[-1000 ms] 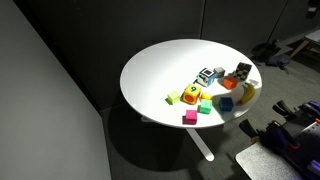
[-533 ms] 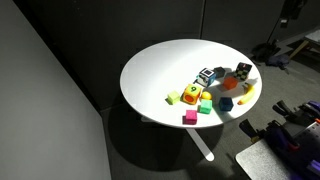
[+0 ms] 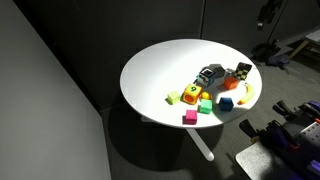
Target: Pick up the gray block and put it on top of the light green block
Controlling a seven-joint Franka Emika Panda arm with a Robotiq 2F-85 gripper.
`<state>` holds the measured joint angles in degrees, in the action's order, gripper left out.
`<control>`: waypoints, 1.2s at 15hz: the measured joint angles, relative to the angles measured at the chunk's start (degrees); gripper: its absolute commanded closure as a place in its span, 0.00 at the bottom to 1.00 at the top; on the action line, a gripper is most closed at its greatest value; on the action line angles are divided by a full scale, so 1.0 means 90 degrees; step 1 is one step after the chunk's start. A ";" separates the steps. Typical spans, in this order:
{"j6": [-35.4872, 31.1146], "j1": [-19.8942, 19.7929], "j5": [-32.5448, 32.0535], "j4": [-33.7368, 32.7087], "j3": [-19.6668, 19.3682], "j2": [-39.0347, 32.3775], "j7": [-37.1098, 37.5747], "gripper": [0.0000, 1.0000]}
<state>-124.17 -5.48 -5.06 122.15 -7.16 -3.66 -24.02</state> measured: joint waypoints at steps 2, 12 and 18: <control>-0.0133 -0.0003 0.0464 -0.0150 0.0040 -0.0151 -0.0326 0.00; -0.0197 -0.0056 0.1182 -0.0609 0.0180 -0.0694 -0.0892 0.00; -0.0195 -0.0057 0.1182 -0.0621 0.0181 -0.0694 -0.0892 0.00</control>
<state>-125.93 -5.99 5.58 116.56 -5.54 -9.91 -32.05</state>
